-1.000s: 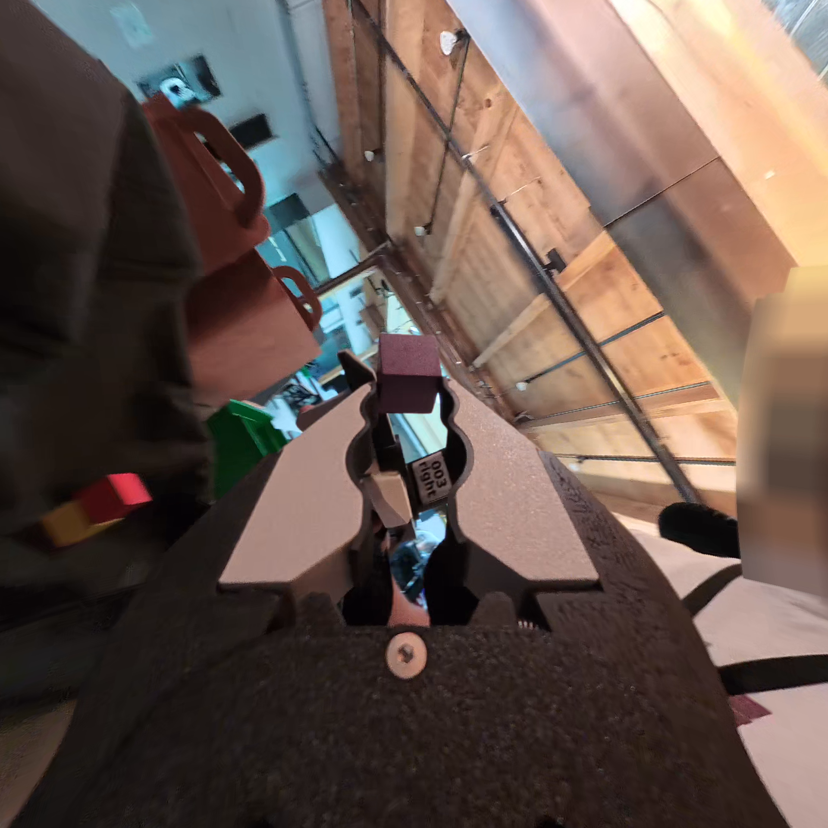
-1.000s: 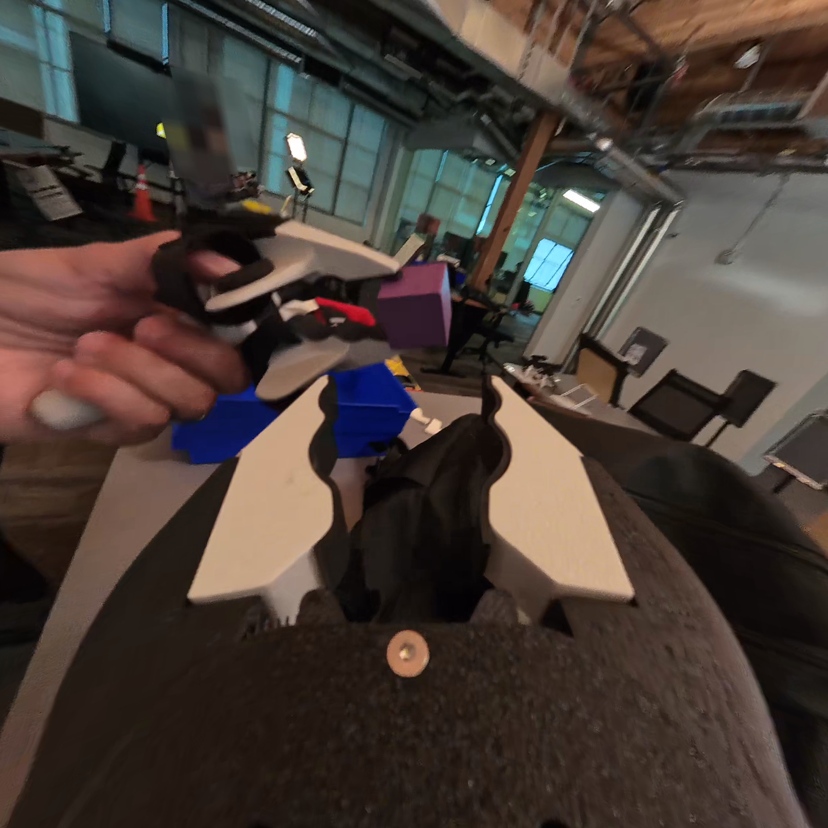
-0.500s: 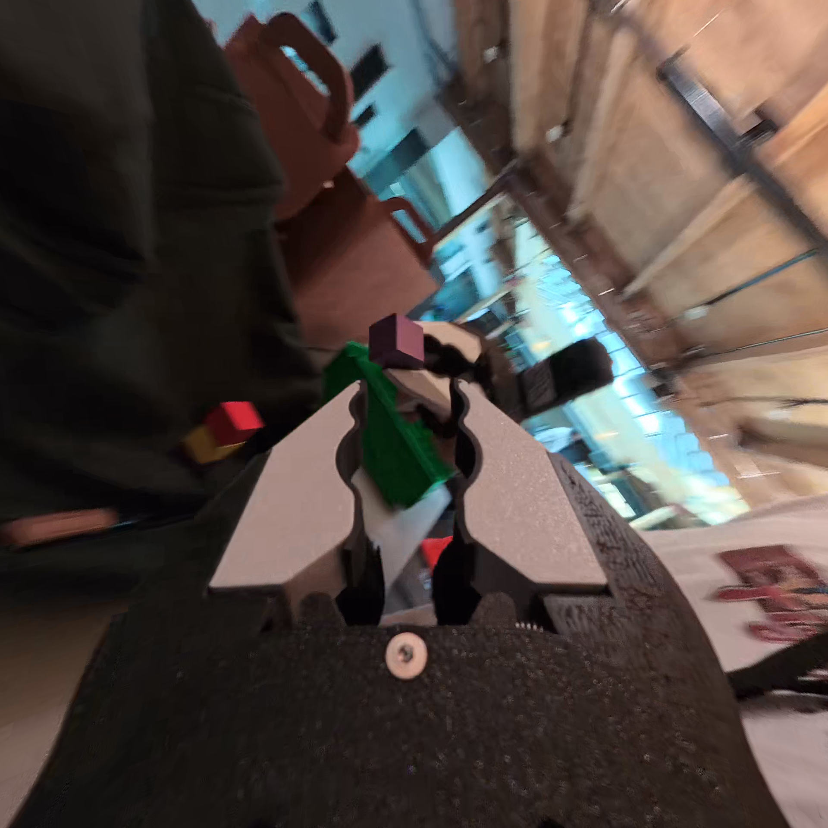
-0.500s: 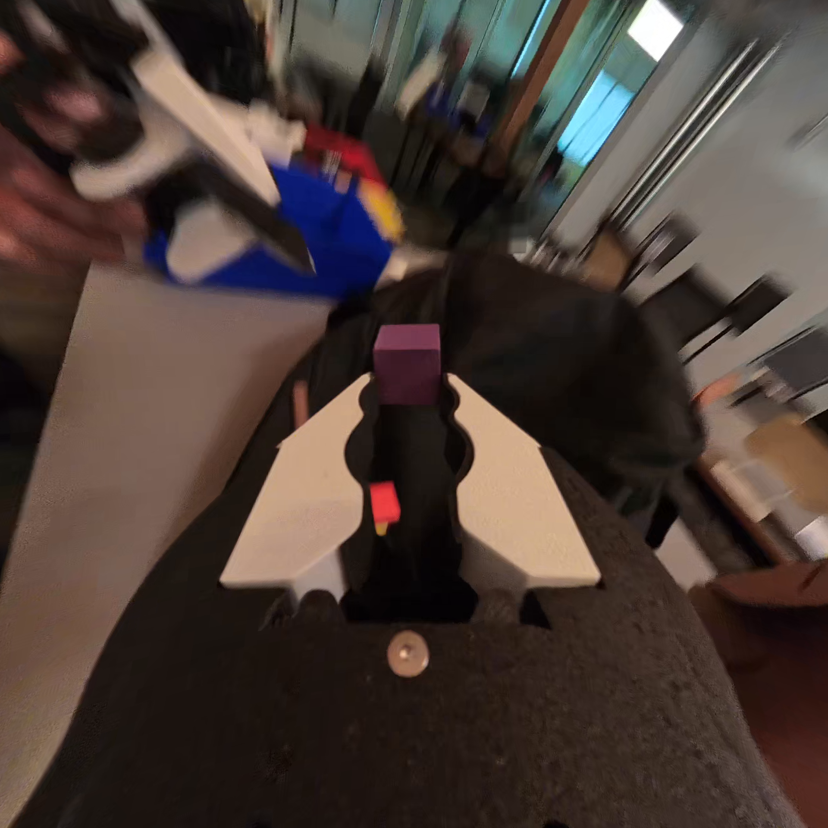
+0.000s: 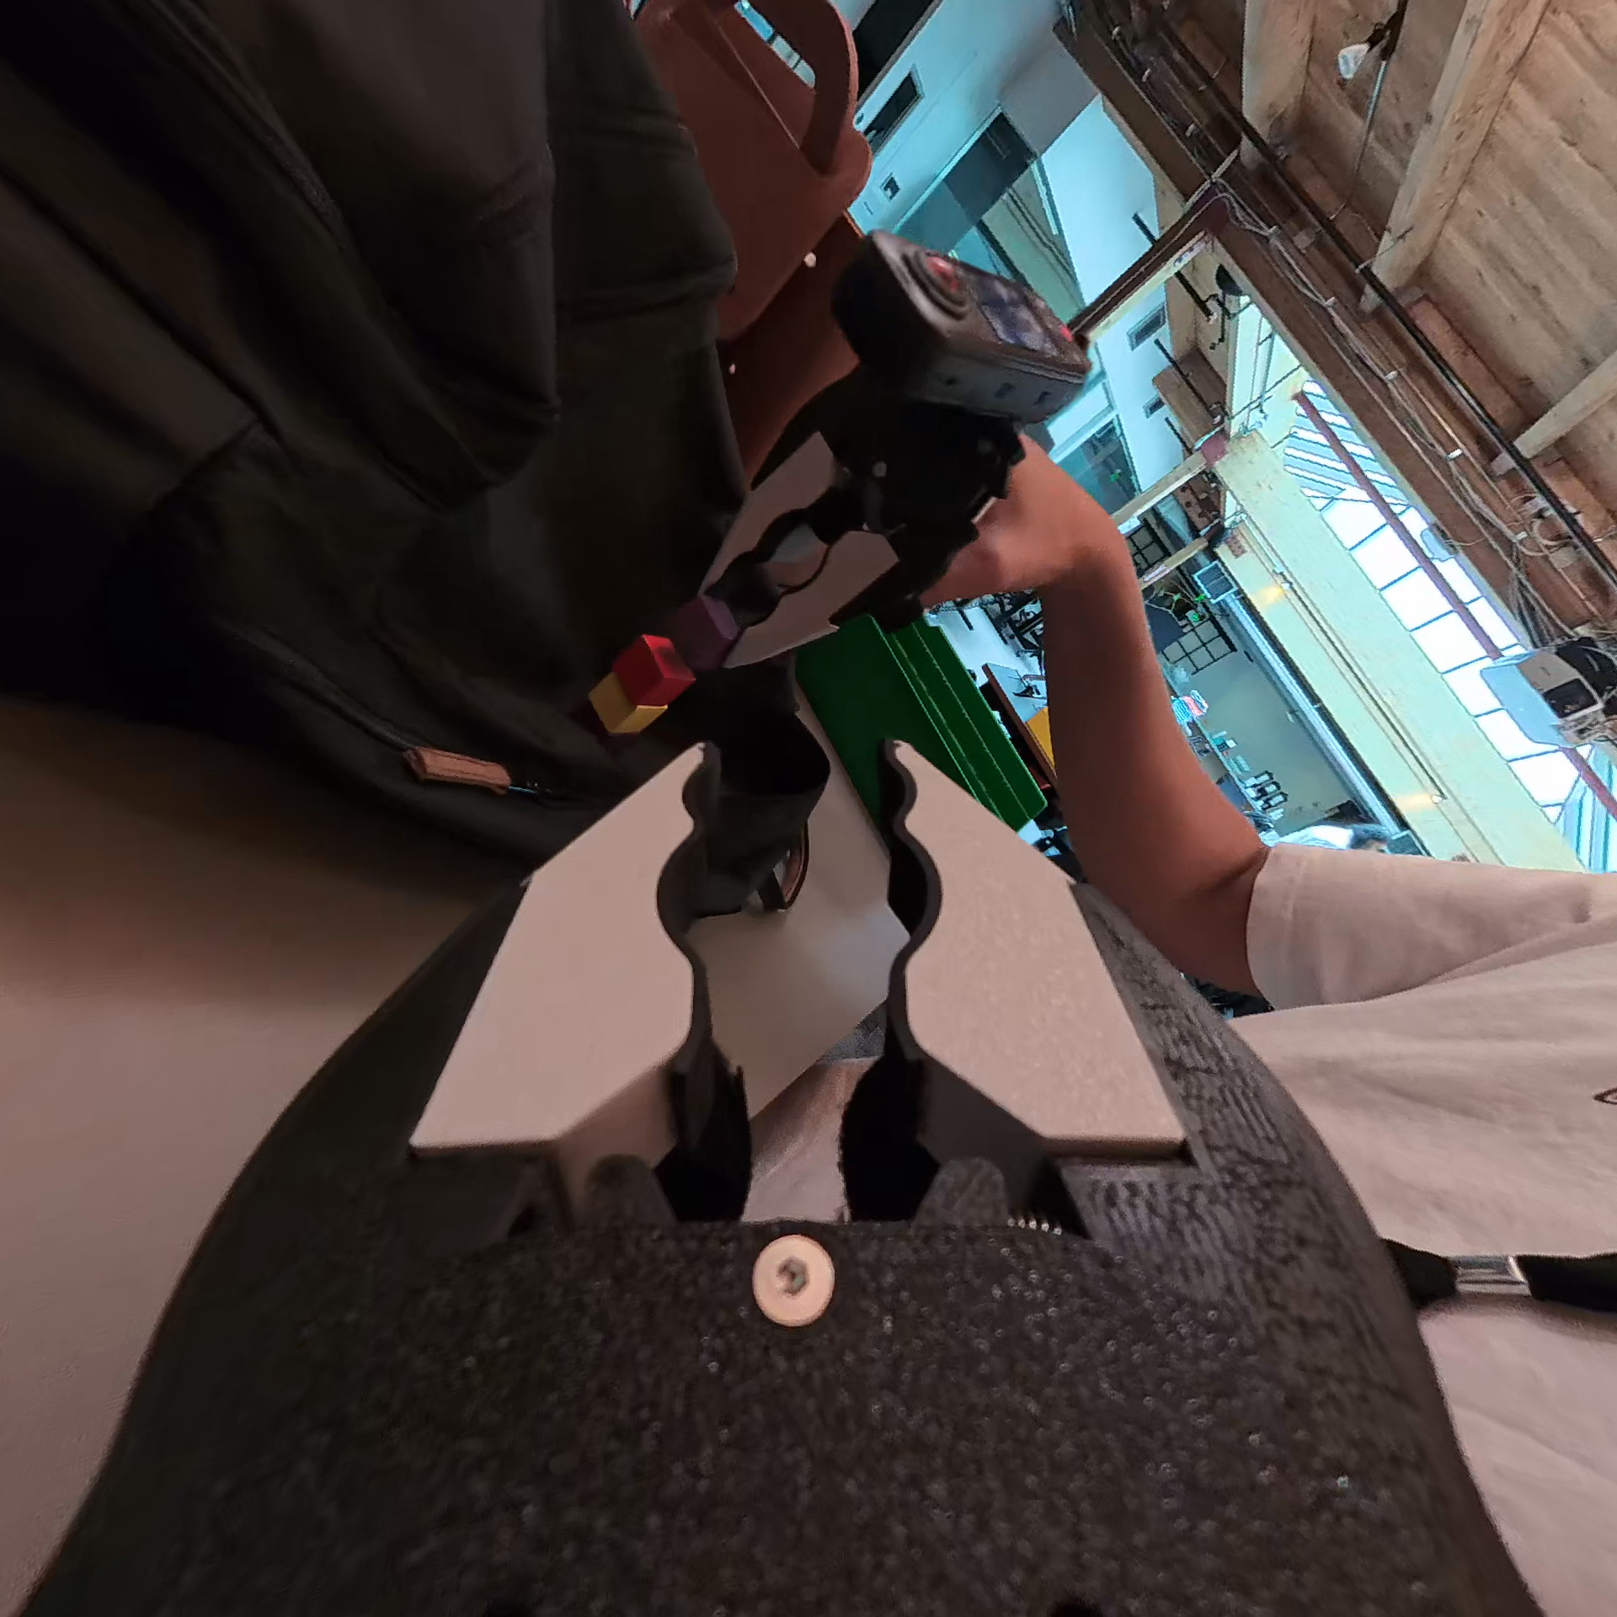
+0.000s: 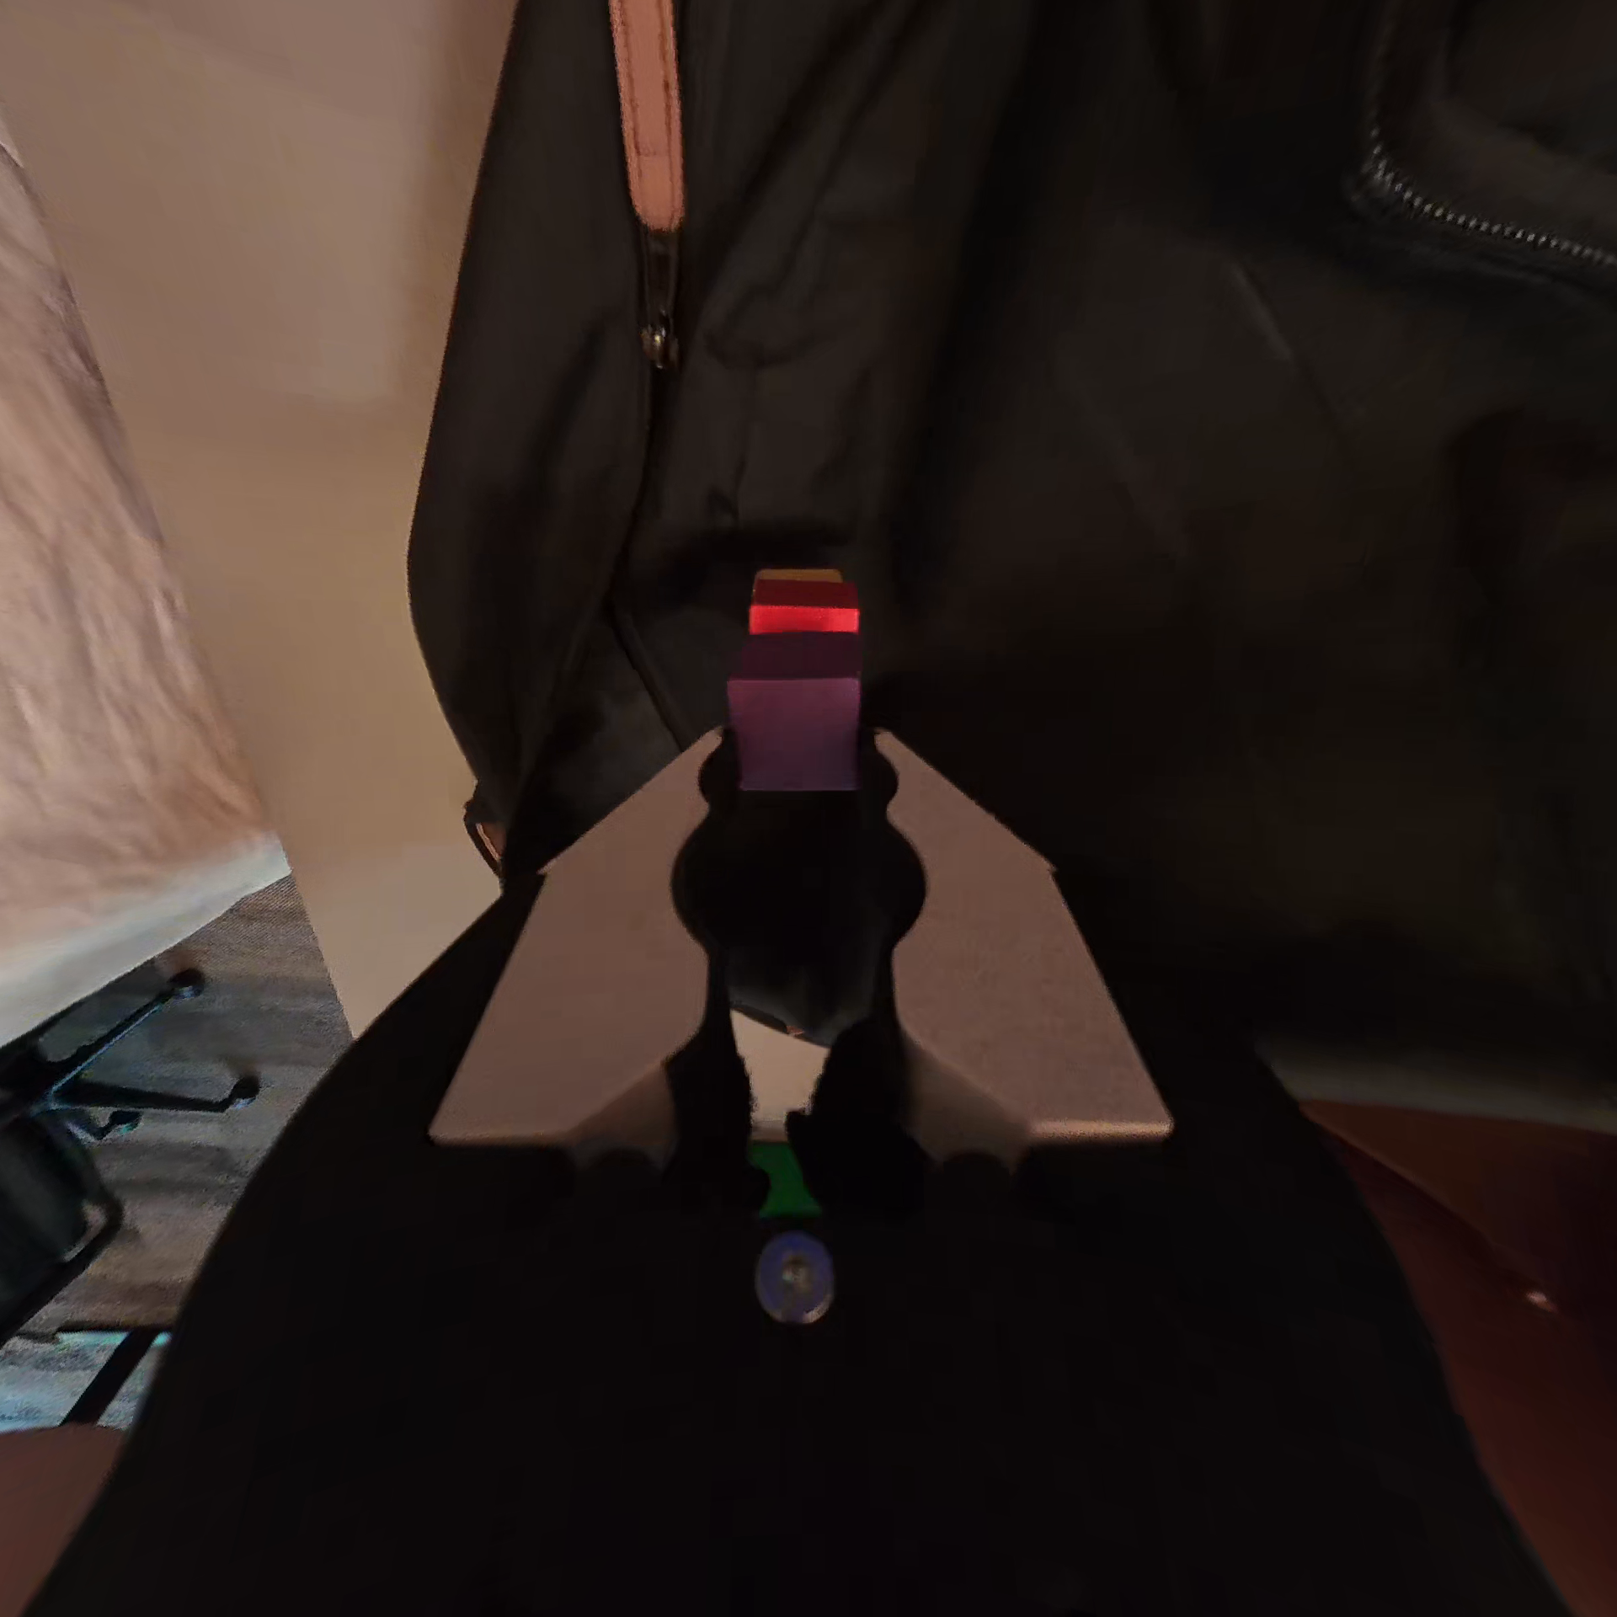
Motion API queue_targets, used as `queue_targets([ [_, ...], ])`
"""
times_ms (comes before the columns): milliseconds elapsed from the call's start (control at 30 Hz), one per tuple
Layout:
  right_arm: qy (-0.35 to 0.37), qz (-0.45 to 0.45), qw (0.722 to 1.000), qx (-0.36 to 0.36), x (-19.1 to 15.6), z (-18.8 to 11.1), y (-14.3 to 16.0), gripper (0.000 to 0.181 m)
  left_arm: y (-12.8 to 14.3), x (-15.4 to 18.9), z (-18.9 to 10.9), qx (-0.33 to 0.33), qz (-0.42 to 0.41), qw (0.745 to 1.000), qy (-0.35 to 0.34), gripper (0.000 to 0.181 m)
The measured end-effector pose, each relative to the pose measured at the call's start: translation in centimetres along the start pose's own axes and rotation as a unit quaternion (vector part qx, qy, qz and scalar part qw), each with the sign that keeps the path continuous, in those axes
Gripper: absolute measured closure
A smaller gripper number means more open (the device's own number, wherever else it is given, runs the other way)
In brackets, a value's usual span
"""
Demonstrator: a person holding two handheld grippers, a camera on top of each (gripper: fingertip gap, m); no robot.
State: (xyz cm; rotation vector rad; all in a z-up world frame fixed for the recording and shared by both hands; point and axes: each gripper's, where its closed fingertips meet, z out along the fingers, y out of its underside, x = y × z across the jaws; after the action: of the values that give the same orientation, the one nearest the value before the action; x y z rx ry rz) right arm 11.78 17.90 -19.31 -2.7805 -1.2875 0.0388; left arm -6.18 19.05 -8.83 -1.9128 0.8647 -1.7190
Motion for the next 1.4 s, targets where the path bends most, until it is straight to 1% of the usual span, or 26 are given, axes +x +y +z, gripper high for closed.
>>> queue_targets([
  [100,0.007,0.006,1.000,-0.010,0.4,0.3,-0.3,0.155,-0.6,0.0,-0.8,-0.002,0.015,1.000,-0.001,0.144],
  [233,-0.006,0.016,1.000,-0.022,0.0,1.0,-0.3,0.155,-1.2,-0.5,-1.7,-0.013,0.036,0.999,-0.016,0.144],
  [400,0.001,0.031,0.999,-0.014,0.3,0.8,-0.4,0.153,-1.5,-1.0,-2.1,-0.018,0.042,0.999,-0.019,0.144],
  [500,0.017,0.029,0.999,0.009,0.5,0.2,-0.7,0.144,-1.3,-1.3,-1.8,-0.026,0.043,0.999,-0.019,0.144],
  [567,0.029,0.036,0.999,0.018,0.5,-0.5,-0.3,0.139,-0.8,-1.6,-1.5,-0.042,0.048,0.998,-0.026,0.144],
  [633,0.041,0.054,0.997,0.040,0.3,-1.5,0.2,0.139,0.0,-2.4,-1.2,-0.065,0.073,0.994,-0.052,0.144],
  [700,0.060,0.083,0.991,0.091,0.0,-3.0,0.6,0.138,0.6,-3.7,-1.1,-0.084,0.112,0.985,-0.101,0.144],
  [767,0.085,0.128,0.973,0.172,-0.7,-4.6,0.9,0.139,1.0,-5.2,-1.4,-0.094,0.153,0.972,-0.149,0.144],
  [800,0.097,0.151,0.959,0.218,-1.3,-5.3,1.0,0.139,1.2,-5.5,-1.5,-0.094,0.171,0.968,-0.159,0.144],
  [833,0.111,0.175,0.942,0.264,-2.0,-5.8,1.1,0.136,1.1,-5.9,-1.6,-0.079,0.184,0.966,-0.166,0.144],
  [900,0.139,0.226,0.894,0.360,-3.7,-6.3,0.9,0.127,0.9,-6.7,-1.8,-0.055,0.202,0.962,-0.174,0.144],
  [933,0.157,0.249,0.870,0.395,-4.6,-6.3,0.9,0.121,1.2,-7.1,-1.8,-0.062,0.209,0.961,-0.173,0.144],
  [967,0.174,0.280,0.849,0.413,-5.4,-5.8,1.3,0.121,1.7,-7.6,-1.6,-0.079,0.214,0.959,-0.169,0.144],
  [1033,0.213,0.317,0.812,0.441,-6.9,-5.0,1.7,0.118,2.1,-8.4,-1.4,-0.098,0.213,0.958,-0.165,0.144],
  [1067,0.226,0.337,0.795,0.450,-7.8,-4.6,1.8,0.122,1.9,-8.1,-1.3,-0.089,0.218,0.961,-0.145,0.144],
  [1100,0.236,0.347,0.782,0.460,-8.7,-4.4,1.7,0.121,1.4,-7.4,-1.2,-0.072,0.224,0.964,-0.122,0.144],
  [1133,0.247,0.358,0.772,0.464,-9.4,-4.1,1.8,0.118,0.6,-7.2,-1.4,-0.050,0.227,0.965,-0.121,0.144],
  [1167,0.258,0.368,0.764,0.462,-10.1,-3.7,1.8,0.118,0.1,-6.9,-1.5,-0.039,0.231,0.965,-0.117,0.144],
  [1233,0.276,0.376,0.758,0.455,-11.5,-3.2,1.7,0.125,0.0,-6.6,-1.7,-0.048,0.238,0.964,-0.104,0.144],
  [1300,0.304,0.397,0.741,0.448,-12.2,-3.1,2.2,0.121,0.1,-6.1,-1.7,-0.046,0.232,0.969,-0.070,0.144],
  [1367,0.304,0.415,0.727,0.454,-13.0,-2.9,2.0,0.121,-0.4,-6.1,-1.7,-0.022,0.234,0.971,-0.053,0.145],
  [1400,0.300,0.427,0.721,0.456,-13.3,-2.7,1.9,0.121,-0.8,-6.2,-1.8,-0.007,0.248,0.967,-0.055,0.146],
])
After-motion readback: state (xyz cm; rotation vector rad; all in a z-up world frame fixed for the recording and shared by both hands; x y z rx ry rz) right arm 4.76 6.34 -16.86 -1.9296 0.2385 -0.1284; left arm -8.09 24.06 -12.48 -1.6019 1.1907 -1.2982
